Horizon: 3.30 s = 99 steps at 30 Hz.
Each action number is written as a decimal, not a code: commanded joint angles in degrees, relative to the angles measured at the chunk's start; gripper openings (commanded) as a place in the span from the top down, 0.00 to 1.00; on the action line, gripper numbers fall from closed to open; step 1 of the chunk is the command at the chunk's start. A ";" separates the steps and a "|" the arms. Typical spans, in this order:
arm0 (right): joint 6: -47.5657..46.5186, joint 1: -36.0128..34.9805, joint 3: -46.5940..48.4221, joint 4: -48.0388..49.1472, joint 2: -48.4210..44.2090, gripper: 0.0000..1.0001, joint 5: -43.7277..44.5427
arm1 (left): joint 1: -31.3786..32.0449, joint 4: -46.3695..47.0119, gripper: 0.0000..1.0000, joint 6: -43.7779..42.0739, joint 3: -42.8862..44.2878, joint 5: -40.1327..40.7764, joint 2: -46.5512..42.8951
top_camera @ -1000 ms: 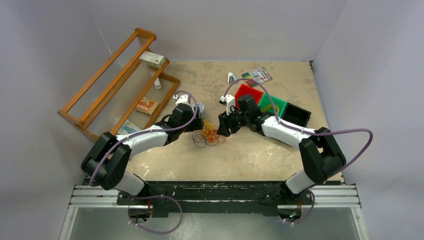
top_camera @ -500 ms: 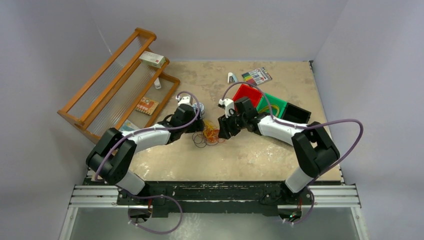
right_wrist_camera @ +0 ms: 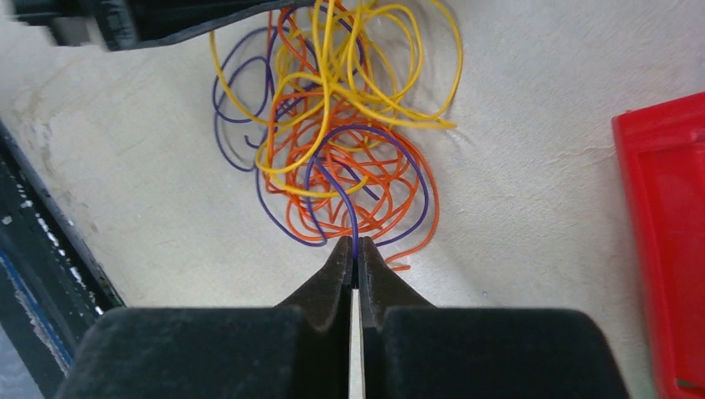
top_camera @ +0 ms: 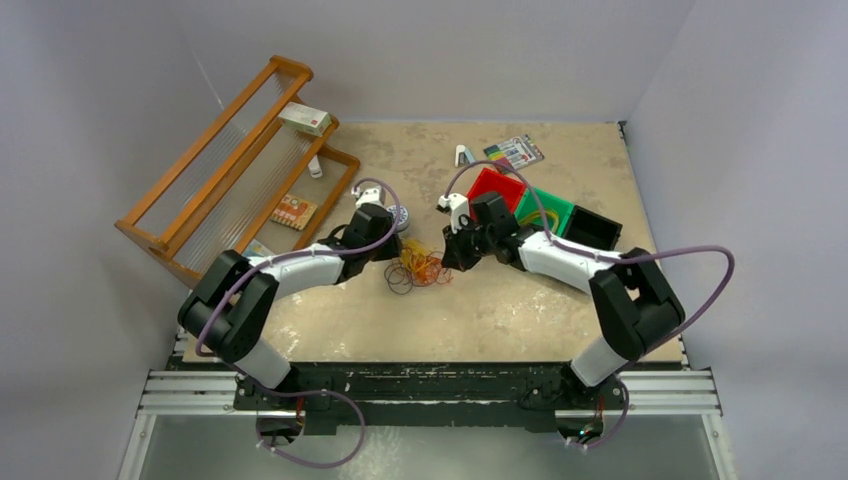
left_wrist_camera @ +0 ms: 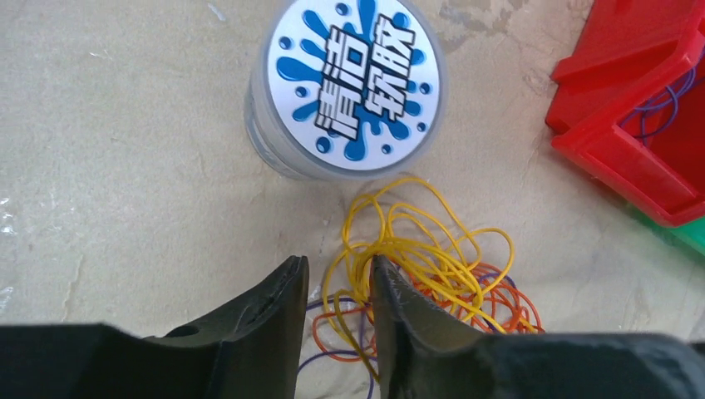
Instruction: Untangle the cables
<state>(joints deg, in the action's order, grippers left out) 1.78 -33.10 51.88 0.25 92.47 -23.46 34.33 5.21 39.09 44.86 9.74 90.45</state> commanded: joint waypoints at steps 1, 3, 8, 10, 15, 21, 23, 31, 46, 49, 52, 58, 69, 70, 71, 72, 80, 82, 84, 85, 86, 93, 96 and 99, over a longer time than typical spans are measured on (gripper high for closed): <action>-1.78 -0.34 2.85 -0.15 -5.47 1.00 0.75 | -1.46 2.86 0.73 0.89 2.24 1.03 0.95; -2.23 -0.39 3.05 -0.95 -7.38 1.00 1.55 | -1.90 3.08 0.82 0.77 2.18 0.96 1.37; -3.36 -0.39 6.36 -2.25 -12.53 1.00 4.41 | -3.15 3.01 0.95 0.81 1.62 0.96 2.04; -3.75 -0.39 7.69 -2.49 -14.33 1.00 5.63 | -3.59 2.69 1.00 0.81 1.23 1.25 1.93; -3.81 -0.41 9.96 -1.74 -19.19 1.00 9.25 | -4.17 2.58 1.00 1.02 -0.45 3.19 0.90; -2.36 -0.39 12.21 1.44 -26.02 1.00 15.54 | -4.51 2.65 1.00 1.18 -1.56 3.63 0.47; -1.92 -0.41 13.25 2.30 -28.05 1.00 17.48 | -4.49 2.51 1.00 1.00 -1.57 3.73 0.51; -1.83 -0.33 18.30 5.76 -34.34 1.00 27.67 | -4.71 2.12 1.00 0.99 -1.90 4.11 0.91; -8.81 -0.32 25.69 13.99 -36.92 1.00 42.31 | -4.71 2.57 1.00 0.82 -2.85 3.98 1.91; -10.03 -0.34 26.05 16.37 -38.03 1.00 47.21 | -4.71 2.56 1.00 0.81 -3.05 4.13 1.91; -12.01 -0.37 27.24 18.21 -38.50 1.00 52.80 | -4.71 2.61 1.00 0.81 -3.21 4.19 2.00; -15.61 -0.30 28.88 21.06 -38.77 1.00 57.65 | -4.71 2.36 1.00 0.71 -3.48 4.73 1.82; -21.06 -0.36 33.05 29.58 -38.21 1.00 59.15 | -4.71 2.54 1.00 0.87 -4.27 5.45 1.78; -21.16 -0.38 33.58 30.04 -37.89 1.00 58.76 | -4.75 2.60 1.00 0.87 -4.26 5.43 1.82; -21.12 -0.35 34.08 30.43 -37.48 1.00 58.38 | -4.71 2.61 1.00 0.97 -4.33 5.56 1.83; -21.28 -0.31 34.73 30.62 -36.94 1.00 58.10 | -4.71 2.65 1.00 0.99 -4.34 5.69 1.82; -20.63 -0.30 38.11 31.19 -34.65 1.00 54.95 | -4.71 2.00 1.00 0.64 -4.58 6.77 1.44; -19.26 -0.32 39.29 28.57 -33.62 1.00 53.19 | -4.71 1.89 1.00 0.36 -4.33 6.17 1.12; -17.49 -0.31 40.24 25.47 -32.46 1.00 50.93 | -4.71 2.02 1.00 0.09 -4.17 5.52 -0.75; -16.42 -0.34 40.43 24.07 -31.96 1.00 49.84 | -4.71 2.20 0.97 -0.11 -4.30 5.27 -2.18; -15.19 -0.33 40.49 22.53 -31.45 1.00 48.46 | -4.73 2.29 0.91 -0.34 -4.40 5.15 -3.96; -6.14 -0.30 37.64 15.47 -28.92 1.00 39.59 | -4.71 1.37 0.63 -4.37 -3.95 5.69 -16.93; -3.86 -0.34 36.41 14.47 -28.17 1.00 37.37 | -4.71 2.30 0.54 -6.39 -4.07 3.57 -21.29; -2.91 -0.34 36.54 13.62 -27.20 1.00 36.01 | -4.62 6.60 0.49 -8.58 -5.05 -2.50 -24.57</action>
<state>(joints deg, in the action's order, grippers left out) -4.99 -33.34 87.77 14.46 65.28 16.80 30.00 5.93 34.79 40.01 13.58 69.56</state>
